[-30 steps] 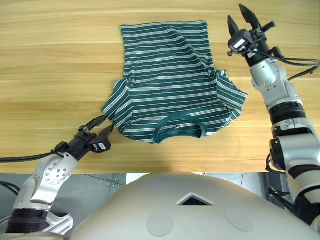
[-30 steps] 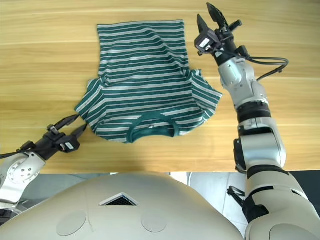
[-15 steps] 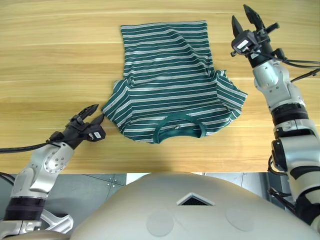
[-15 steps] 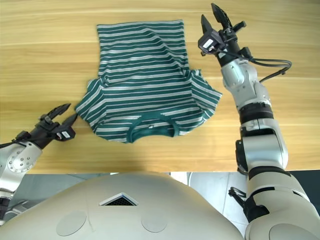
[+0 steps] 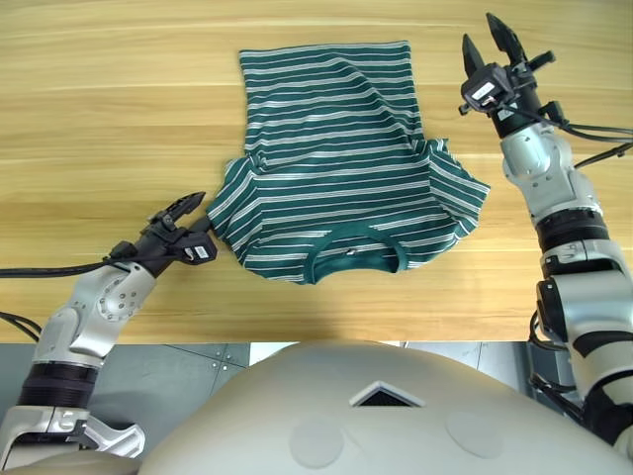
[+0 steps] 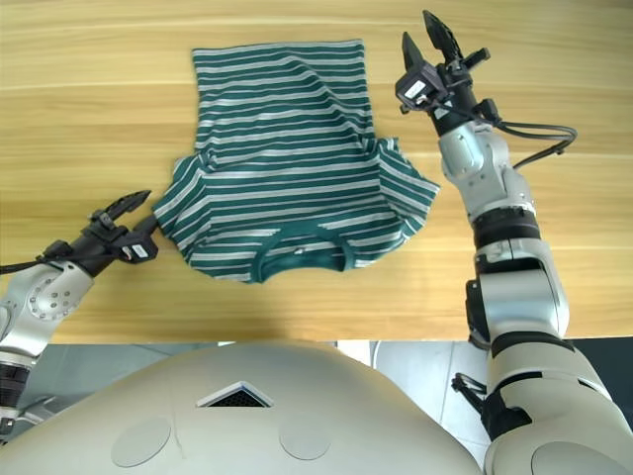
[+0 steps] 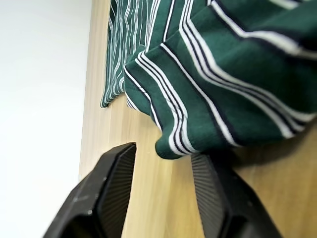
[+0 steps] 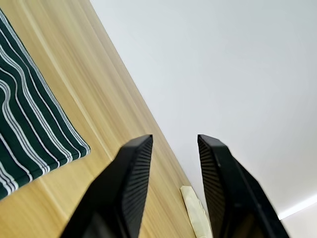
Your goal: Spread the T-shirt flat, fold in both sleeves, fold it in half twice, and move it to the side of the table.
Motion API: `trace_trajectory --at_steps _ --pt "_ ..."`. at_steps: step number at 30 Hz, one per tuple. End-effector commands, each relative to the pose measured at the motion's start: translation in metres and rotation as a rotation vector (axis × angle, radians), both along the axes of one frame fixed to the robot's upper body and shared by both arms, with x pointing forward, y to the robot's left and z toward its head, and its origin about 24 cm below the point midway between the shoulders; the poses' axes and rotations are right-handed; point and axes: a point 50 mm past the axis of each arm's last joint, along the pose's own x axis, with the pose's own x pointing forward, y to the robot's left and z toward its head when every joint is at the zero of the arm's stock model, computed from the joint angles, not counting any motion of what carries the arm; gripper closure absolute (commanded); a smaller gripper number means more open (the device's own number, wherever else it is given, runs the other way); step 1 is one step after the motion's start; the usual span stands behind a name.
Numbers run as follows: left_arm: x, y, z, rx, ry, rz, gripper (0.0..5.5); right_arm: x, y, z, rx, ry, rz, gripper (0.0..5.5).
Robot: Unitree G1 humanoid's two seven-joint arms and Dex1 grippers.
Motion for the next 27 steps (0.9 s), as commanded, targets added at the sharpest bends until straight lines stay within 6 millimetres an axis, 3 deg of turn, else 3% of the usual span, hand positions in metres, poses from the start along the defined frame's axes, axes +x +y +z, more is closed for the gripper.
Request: trace_trajectory --at_steps 1,13,23,27 --pt "-0.024 0.002 -0.024 0.055 0.183 -0.018 4.21 -0.001 -0.006 0.000 0.017 0.006 -0.027 3.83" --pt "-0.025 0.005 -0.025 0.074 0.200 -0.018 5.47 -0.004 -0.008 -0.003 0.019 0.017 -0.034 3.83" --pt "-0.019 -0.001 -0.027 0.037 0.160 0.005 5.49 -0.004 -0.011 -0.003 0.015 0.018 -0.044 3.83" --pt "-0.012 0.008 -0.022 0.064 0.102 0.073 5.29 -0.005 -0.013 -0.004 0.013 0.019 -0.052 3.83"
